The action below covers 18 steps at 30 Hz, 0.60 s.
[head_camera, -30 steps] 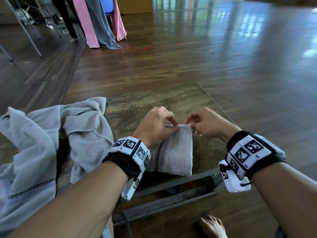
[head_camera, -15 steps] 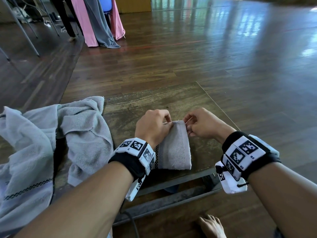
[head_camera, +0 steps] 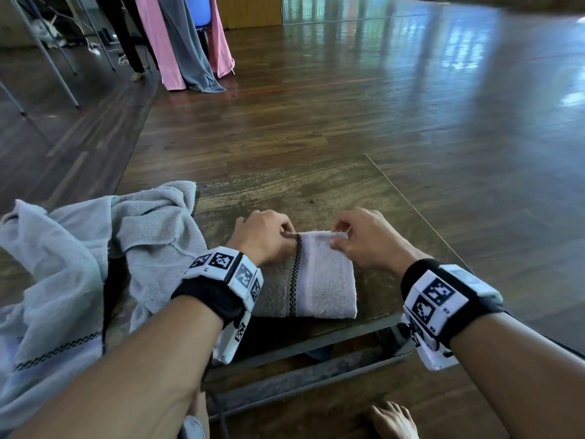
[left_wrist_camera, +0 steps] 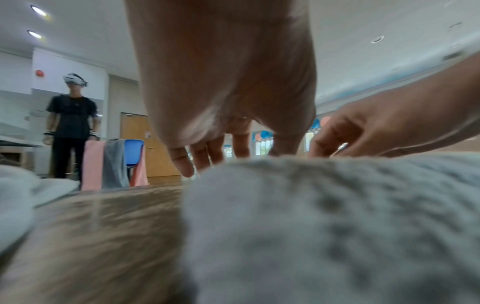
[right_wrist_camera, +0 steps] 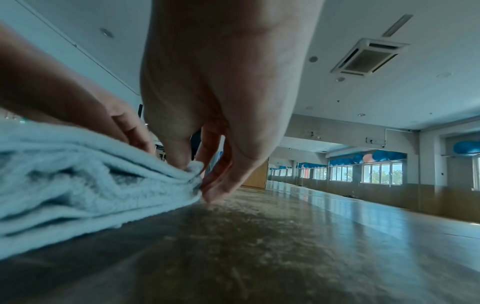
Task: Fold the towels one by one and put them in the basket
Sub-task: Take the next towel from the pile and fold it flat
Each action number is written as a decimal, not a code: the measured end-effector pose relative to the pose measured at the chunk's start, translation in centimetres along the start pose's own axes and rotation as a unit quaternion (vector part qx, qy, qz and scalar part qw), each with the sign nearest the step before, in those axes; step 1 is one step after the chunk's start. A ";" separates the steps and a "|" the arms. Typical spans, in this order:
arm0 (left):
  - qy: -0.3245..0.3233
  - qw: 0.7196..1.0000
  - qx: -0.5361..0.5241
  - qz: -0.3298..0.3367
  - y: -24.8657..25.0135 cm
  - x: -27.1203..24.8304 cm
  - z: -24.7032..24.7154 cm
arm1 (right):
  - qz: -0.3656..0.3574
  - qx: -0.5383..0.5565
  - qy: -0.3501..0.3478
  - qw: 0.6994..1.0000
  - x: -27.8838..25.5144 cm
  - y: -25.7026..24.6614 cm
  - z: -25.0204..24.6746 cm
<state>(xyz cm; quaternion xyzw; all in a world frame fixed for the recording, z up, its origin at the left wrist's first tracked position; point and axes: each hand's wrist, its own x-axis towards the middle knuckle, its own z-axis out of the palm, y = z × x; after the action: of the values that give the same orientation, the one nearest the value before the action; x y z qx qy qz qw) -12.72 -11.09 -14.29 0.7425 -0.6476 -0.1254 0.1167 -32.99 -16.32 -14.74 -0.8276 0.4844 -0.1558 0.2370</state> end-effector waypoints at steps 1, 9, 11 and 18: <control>0.005 1.000 0.000 -0.002 -0.4 -0.1 0.0 | -0.012 -0.004 0.005 1.000 0.1 -0.1 0.0; 0.065 0.997 -0.039 0.003 -1.1 0.0 0.4 | 0.001 0.021 0.003 1.000 0.4 -0.4 0.4; 0.074 0.996 -0.045 0.007 -1.2 0.0 0.6 | 0.008 0.024 0.001 1.000 0.5 -0.5 0.7; 0.157 0.987 -0.023 0.039 -1.3 -0.1 1.0 | 0.024 -0.052 -0.033 0.998 0.2 -1.2 0.7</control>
<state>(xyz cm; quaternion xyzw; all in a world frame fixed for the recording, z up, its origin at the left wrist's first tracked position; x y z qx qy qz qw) -11.87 -10.84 -15.62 0.7240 -0.6468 -0.0173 0.2389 -31.69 -15.86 -14.69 -0.8315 0.5035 -0.0974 0.2137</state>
